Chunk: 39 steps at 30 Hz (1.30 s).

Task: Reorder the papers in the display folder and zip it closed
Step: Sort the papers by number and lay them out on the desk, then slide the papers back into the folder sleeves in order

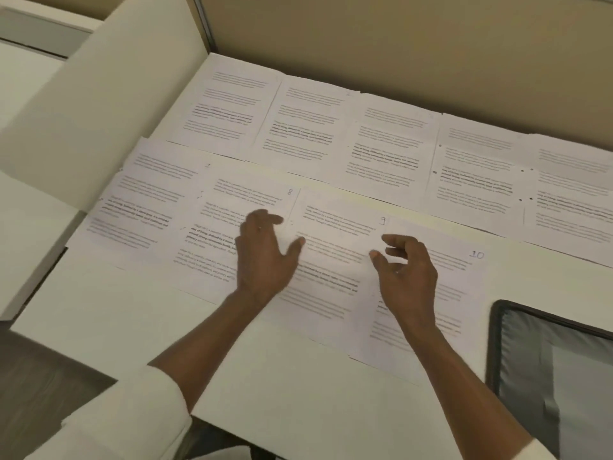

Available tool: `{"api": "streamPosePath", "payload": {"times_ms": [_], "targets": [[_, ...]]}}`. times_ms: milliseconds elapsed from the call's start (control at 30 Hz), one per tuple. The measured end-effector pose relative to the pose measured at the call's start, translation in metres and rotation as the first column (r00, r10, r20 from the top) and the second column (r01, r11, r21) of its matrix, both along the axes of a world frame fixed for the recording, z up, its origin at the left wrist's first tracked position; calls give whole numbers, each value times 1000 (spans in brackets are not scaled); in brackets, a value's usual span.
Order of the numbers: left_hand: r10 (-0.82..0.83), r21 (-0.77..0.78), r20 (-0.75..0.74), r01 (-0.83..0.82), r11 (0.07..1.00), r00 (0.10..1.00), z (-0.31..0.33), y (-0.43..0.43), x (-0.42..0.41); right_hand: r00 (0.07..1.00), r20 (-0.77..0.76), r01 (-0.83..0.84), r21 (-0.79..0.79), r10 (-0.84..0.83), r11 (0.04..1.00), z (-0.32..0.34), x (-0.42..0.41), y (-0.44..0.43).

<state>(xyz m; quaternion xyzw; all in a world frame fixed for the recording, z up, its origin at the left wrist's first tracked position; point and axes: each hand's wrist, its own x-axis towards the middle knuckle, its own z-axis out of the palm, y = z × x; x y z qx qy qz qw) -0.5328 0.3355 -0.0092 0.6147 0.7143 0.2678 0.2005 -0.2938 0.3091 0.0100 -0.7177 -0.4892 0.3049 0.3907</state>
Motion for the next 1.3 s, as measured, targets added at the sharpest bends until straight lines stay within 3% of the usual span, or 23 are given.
{"api": "streamPosePath", "payload": {"times_ms": [133,267,433,667,833,933,1133,1300], "targets": [[168,-98,21,-165,981,986,16,45,-72,992,-112,-68,-82,59,994,14,-54,40],[198,-153,-55,-204,967,979,27,91,-145,979,-66,-200,-147,192,969,18,-110,85],[107,-294,-166,-153,944,980,43,161,-214,900,168,-377,-158,401,913,10,-185,151],[35,-384,-116,-78,920,993,50,245,-254,724,376,-517,-259,578,816,-9,-261,231],[-13,-412,-177,-62,909,984,35,288,-260,550,531,-565,-333,645,755,-22,-286,269],[4,-417,-201,-89,905,980,26,306,-260,494,601,-557,-337,629,759,-34,-295,286],[97,-452,-237,-198,870,967,18,326,-245,459,655,-522,-349,601,778,-52,-302,292],[270,-473,-129,-299,829,954,16,341,-246,542,589,-518,-327,600,790,-53,-308,291]]}}
